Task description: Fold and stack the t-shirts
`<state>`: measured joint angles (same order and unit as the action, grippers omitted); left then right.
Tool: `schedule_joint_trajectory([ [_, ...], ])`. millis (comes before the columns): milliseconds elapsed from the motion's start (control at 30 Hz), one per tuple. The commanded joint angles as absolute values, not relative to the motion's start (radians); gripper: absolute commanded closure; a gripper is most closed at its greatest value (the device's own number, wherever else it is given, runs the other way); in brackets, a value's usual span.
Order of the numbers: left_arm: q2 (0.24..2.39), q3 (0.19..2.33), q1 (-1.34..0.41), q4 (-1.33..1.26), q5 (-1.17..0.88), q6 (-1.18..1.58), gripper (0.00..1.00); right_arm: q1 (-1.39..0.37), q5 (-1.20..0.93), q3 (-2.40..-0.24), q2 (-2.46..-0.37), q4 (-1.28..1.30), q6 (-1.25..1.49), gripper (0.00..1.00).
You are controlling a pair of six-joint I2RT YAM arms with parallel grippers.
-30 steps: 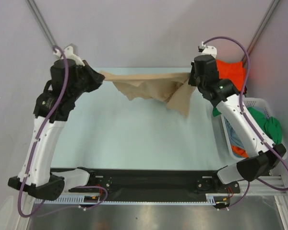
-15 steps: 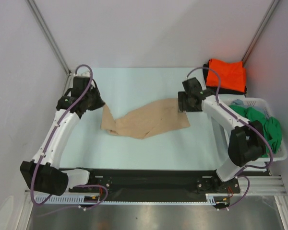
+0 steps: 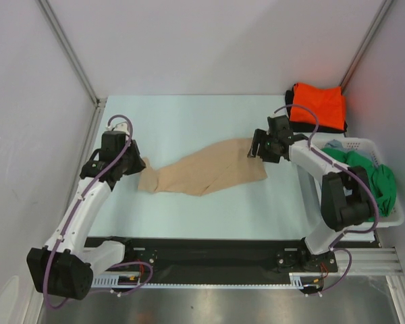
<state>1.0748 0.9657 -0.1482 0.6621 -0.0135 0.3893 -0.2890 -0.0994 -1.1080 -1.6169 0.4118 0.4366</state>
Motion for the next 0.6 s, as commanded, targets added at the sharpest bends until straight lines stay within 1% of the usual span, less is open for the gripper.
schedule_joint_trajectory([
  [0, 1.031, 0.905, -0.137, 0.583, -0.015, 0.351, 0.99, -0.264, -0.167, -1.242, -1.718, 0.317, 0.449, 0.32],
  [133, 1.009, 0.879, -0.138, 0.572, -0.003, 0.344, 0.99, -0.293, -0.183, -1.310, -1.801, 0.324, 0.463, 0.34],
  [200, 1.003, 0.874, -0.138, 0.566, -0.008, 0.344, 0.99, -0.333, -0.152, -1.321, -1.816, 0.336, 0.463, 0.36],
  [300, 1.003, 0.873, -0.138, 0.565, -0.017, 0.342, 0.99, -0.383, -0.046, -1.319, -1.824, 0.363, 0.459, 0.36],
  [433, 1.006, 0.873, -0.138, 0.565, -0.026, 0.341, 1.00, -0.422, 0.035, -1.316, -1.828, 0.402, 0.453, 0.38],
  [567, 1.003, 0.871, -0.138, 0.565, -0.026, 0.339, 1.00, -0.428, 0.057, -1.338, -1.861, 0.419, 0.436, 0.38],
])
